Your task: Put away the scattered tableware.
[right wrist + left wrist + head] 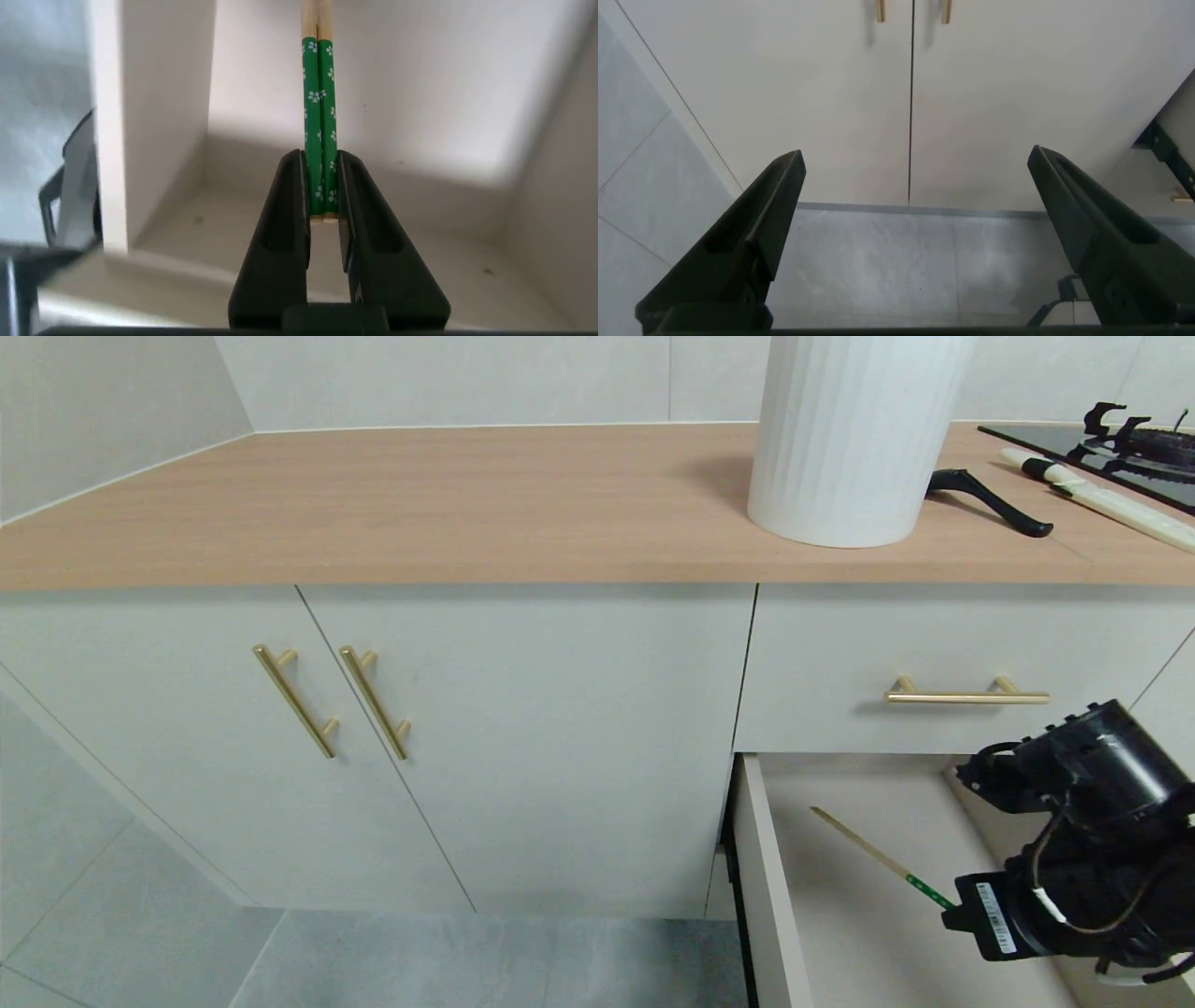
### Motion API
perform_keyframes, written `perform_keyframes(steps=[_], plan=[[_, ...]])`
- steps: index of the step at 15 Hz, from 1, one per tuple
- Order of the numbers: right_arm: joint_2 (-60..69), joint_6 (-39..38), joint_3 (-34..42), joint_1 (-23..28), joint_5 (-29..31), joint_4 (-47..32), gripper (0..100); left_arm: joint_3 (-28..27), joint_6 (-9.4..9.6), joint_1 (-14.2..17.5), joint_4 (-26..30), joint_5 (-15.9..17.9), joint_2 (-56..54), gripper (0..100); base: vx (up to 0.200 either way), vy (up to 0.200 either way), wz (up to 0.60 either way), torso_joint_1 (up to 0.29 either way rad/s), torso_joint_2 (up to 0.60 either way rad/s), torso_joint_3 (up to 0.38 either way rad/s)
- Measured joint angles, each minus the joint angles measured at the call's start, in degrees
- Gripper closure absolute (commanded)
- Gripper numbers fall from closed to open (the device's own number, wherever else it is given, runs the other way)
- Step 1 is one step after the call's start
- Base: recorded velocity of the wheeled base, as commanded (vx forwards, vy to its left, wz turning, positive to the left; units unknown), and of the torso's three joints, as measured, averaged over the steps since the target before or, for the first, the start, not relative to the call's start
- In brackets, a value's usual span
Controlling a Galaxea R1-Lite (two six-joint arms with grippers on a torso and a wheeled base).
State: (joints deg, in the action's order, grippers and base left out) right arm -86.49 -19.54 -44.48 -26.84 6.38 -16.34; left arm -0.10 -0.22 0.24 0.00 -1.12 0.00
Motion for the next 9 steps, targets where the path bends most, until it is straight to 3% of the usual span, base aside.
perform_keyframes(steps=[3, 6, 9], plan=[[-7.3, -5.0, -0.4, -0.3, 1.4, 5.6, 100, 0.0, -0.02, 0.0, 0.0, 0.0, 0.0, 0, 0.000, 0.000, 0.00, 0.000, 0.00, 0.000], [-13.2, -6.0, 0.3, -0.5, 2.4, 9.4, 100, 0.0, -0.02, 0.0, 0.0, 0.0, 0.0, 0, 0.000, 0.000, 0.00, 0.000, 0.00, 0.000], [-18.0, -6.0, 3.4, -1.4, 3.3, 18.5, 100, 0.0, -0.02, 0.0, 0.0, 0.0, 0.0, 0, 0.000, 0.000, 0.00, 0.000, 0.00, 0.000]])
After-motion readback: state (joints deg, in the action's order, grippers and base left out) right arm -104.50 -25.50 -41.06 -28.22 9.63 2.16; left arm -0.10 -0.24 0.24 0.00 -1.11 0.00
